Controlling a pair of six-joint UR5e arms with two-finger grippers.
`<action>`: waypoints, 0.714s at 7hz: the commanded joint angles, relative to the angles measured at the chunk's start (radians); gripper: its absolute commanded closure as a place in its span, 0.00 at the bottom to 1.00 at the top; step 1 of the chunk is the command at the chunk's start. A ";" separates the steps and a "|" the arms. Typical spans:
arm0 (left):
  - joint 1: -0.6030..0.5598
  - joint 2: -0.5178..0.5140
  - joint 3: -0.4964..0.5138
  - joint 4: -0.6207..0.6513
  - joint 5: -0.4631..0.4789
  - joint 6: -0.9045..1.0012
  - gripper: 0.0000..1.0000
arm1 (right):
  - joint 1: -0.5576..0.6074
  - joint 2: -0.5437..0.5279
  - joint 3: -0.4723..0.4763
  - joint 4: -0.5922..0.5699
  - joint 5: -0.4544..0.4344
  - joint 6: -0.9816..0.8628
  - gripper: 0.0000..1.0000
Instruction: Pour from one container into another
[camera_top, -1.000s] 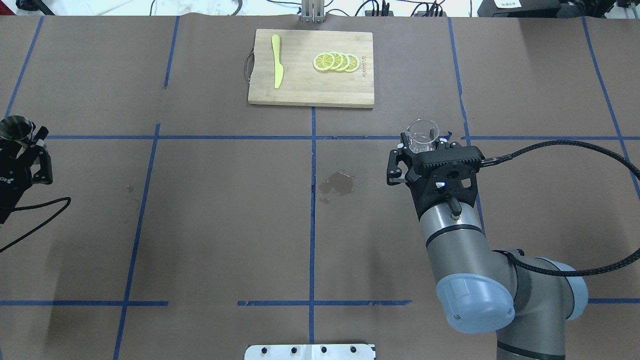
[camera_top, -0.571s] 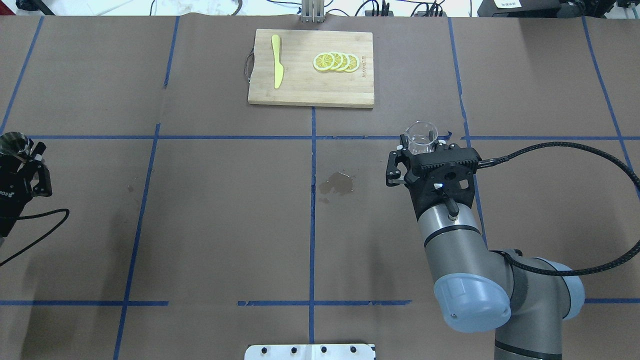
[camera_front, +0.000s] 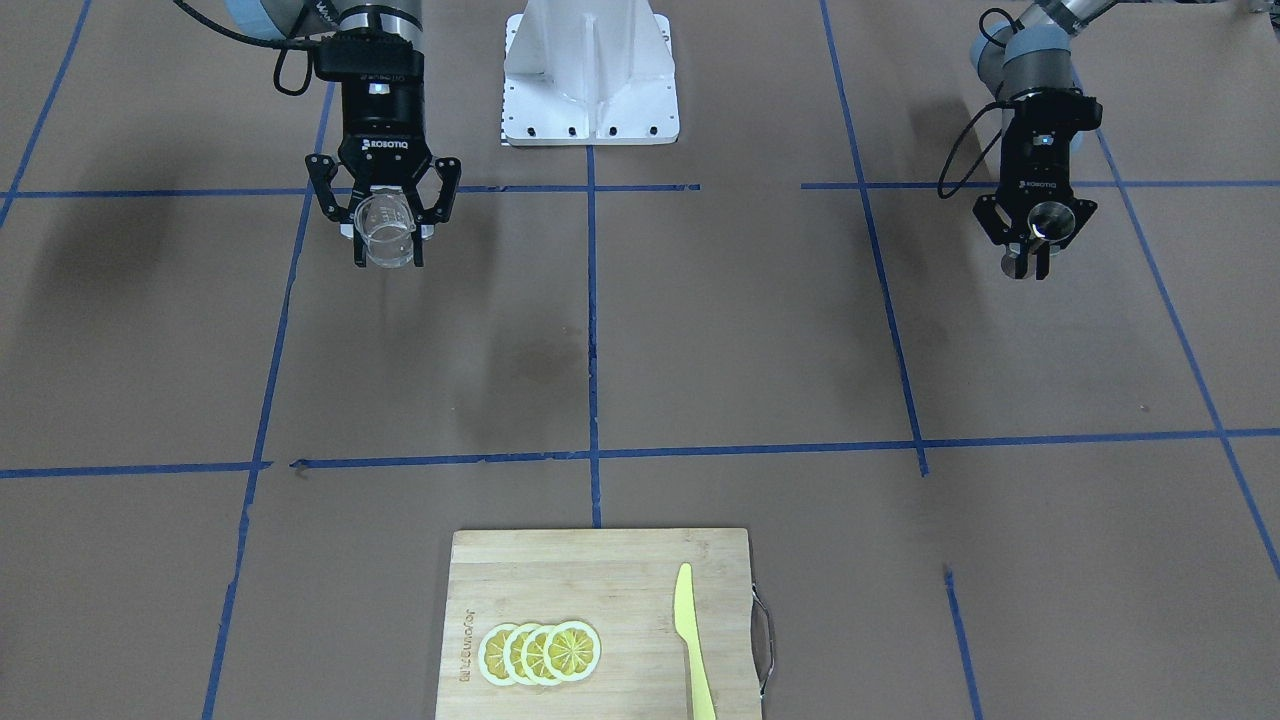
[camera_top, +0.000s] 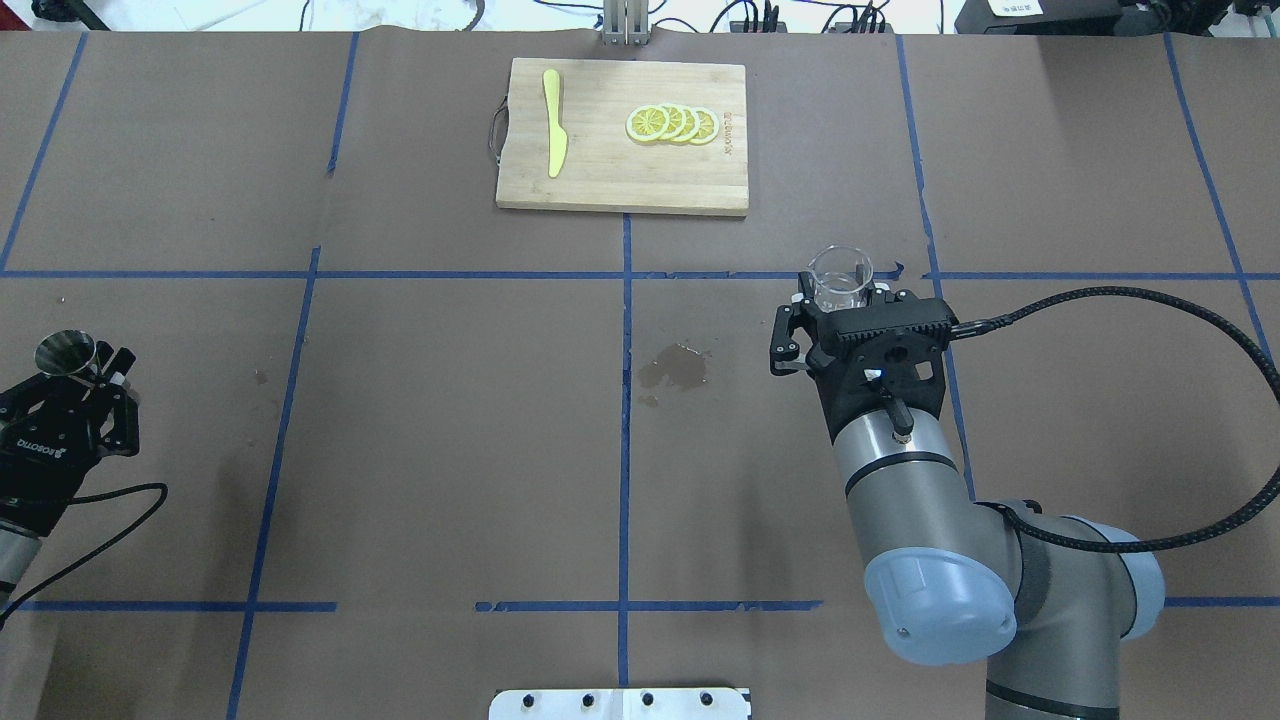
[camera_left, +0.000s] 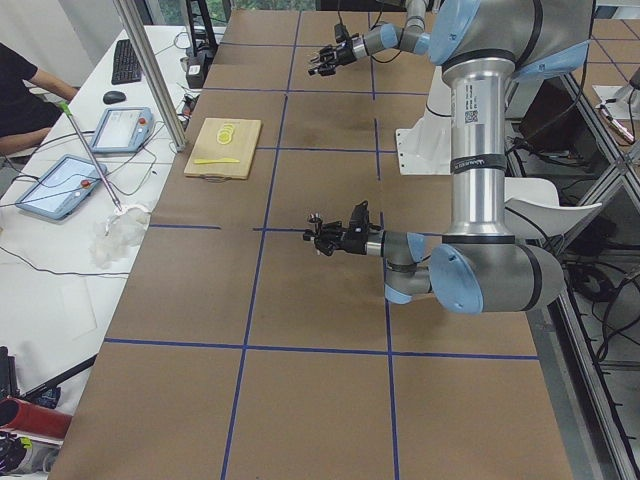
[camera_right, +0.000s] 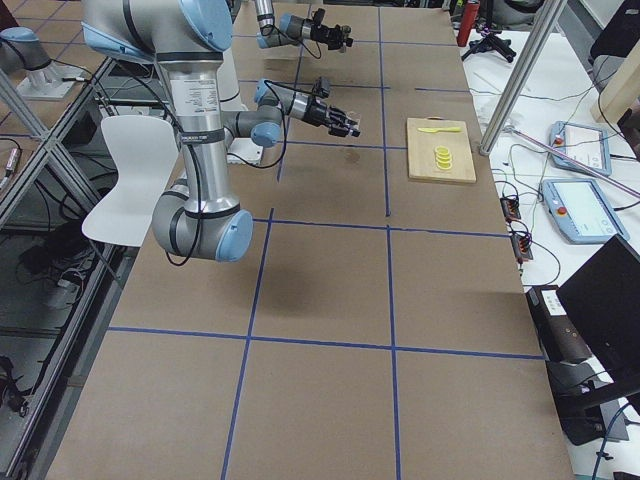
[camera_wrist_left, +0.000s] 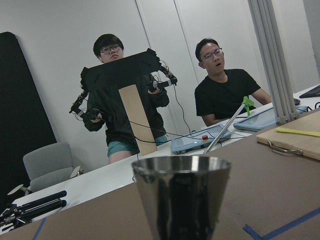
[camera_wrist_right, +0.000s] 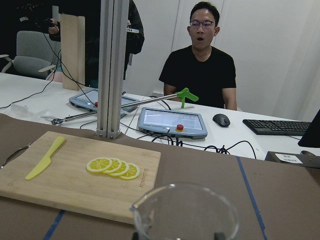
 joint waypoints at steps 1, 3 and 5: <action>0.021 0.001 0.019 -0.020 0.033 -0.170 1.00 | 0.000 0.000 -0.002 0.000 0.000 0.000 1.00; 0.030 0.001 0.045 0.000 0.080 -0.163 1.00 | -0.002 0.000 -0.004 0.000 0.000 0.000 1.00; 0.030 0.001 0.049 0.086 0.052 -0.161 1.00 | -0.002 0.003 -0.010 0.000 0.000 0.000 1.00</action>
